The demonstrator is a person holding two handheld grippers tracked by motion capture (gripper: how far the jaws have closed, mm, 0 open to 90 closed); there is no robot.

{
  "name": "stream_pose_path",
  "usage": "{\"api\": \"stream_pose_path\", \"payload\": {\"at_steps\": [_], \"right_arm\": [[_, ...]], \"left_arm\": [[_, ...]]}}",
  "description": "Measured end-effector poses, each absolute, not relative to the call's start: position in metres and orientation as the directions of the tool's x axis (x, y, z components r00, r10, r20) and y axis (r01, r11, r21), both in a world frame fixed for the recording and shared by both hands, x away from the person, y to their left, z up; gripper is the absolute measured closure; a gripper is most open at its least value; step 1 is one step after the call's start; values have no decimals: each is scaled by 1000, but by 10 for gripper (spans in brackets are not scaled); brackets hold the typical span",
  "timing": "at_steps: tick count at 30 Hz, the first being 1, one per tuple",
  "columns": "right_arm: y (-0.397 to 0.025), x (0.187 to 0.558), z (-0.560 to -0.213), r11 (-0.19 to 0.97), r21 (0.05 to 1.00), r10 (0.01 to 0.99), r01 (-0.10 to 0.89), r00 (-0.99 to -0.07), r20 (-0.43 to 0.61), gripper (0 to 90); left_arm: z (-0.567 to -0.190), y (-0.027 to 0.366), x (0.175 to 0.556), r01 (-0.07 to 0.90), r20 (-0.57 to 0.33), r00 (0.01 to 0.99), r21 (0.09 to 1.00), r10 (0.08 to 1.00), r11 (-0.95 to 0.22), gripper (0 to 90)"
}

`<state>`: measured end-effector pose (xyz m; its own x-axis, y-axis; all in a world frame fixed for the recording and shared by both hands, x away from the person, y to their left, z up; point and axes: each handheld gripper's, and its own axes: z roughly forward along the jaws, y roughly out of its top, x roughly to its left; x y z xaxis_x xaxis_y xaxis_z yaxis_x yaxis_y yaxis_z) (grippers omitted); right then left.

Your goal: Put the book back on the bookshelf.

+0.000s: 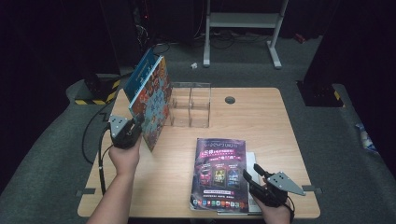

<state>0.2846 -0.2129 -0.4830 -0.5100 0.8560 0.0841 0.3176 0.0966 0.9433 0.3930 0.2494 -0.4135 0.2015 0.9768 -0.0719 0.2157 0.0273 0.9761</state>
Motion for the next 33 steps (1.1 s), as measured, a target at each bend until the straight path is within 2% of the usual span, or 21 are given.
{"api": "stream_pose_path", "payload": {"at_steps": [24,33], "right_arm": [[-211,284,-484,100,942,855,320,-512,83,492],[-211,285,-485,102,941,854,324,-513,83,492]], "left_arm": [[-415,258,394,229,-109,186,971,977,65,798],[-416,258,393,222,-87,189,974,978,44,785]]}}
